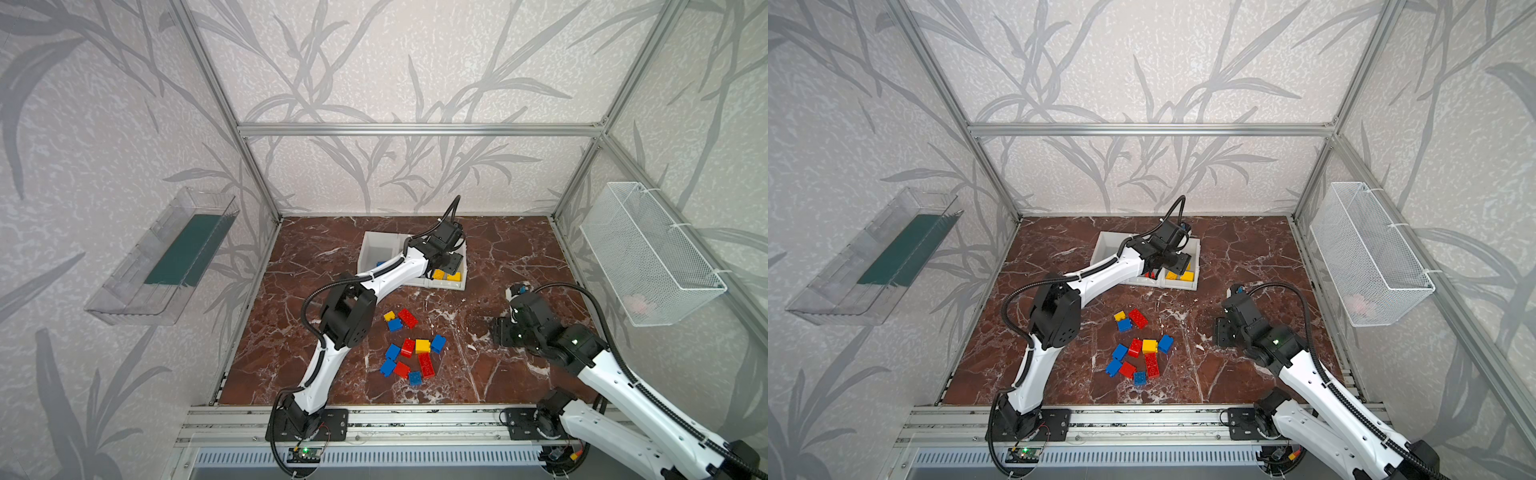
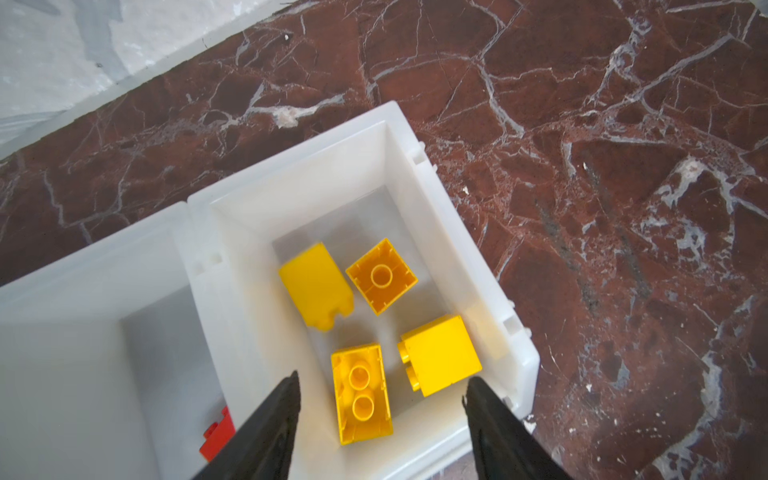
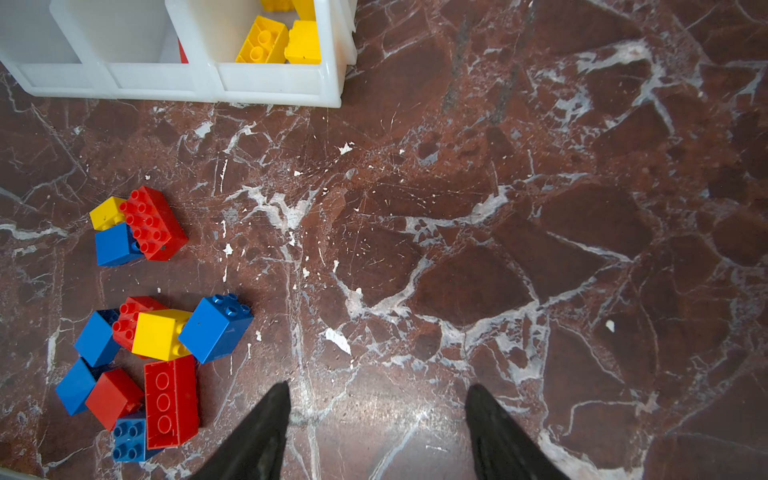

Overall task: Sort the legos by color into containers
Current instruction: 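Carry the yellow brick with the left gripper and drop it in the yellow compartment, then grasp the long red brick with the right gripper while the left arm withdraws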

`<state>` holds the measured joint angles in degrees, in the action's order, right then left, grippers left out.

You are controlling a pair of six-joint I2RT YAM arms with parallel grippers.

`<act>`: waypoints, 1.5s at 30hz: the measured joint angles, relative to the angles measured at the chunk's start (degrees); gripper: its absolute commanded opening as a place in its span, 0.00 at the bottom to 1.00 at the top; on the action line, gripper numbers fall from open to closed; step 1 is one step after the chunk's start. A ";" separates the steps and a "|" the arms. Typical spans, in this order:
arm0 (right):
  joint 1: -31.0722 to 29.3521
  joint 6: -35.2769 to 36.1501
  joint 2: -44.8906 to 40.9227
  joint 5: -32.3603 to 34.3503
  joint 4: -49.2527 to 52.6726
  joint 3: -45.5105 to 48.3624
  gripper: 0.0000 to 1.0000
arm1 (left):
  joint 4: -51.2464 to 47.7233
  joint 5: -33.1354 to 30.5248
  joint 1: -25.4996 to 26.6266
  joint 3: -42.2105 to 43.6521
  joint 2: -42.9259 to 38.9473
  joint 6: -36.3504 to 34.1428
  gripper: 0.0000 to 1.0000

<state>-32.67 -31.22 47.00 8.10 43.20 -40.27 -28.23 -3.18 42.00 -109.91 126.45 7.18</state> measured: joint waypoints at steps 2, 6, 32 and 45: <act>0.00 0.15 0.00 -0.04 0.11 0.00 0.68 | 0.52 -0.37 -0.35 3.52 -2.93 0.74 0.66; -0.02 1.29 0.66 -0.39 0.09 0.00 0.67 | 2.99 -1.79 -1.73 13.46 -11.91 2.05 0.67; -20.59 13.66 39.47 -5.62 -12.04 -18.29 0.66 | 12.68 -7.89 -11.45 61.40 -52.61 17.68 0.69; -20.59 16.39 60.37 -6.60 -14.75 -32.89 0.56 | 11.39 -9.46 -11.74 73.68 -68.83 22.16 0.70</act>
<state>-53.25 -14.83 107.37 1.50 28.45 -73.17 -16.84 -12.64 30.26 -36.23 57.63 29.34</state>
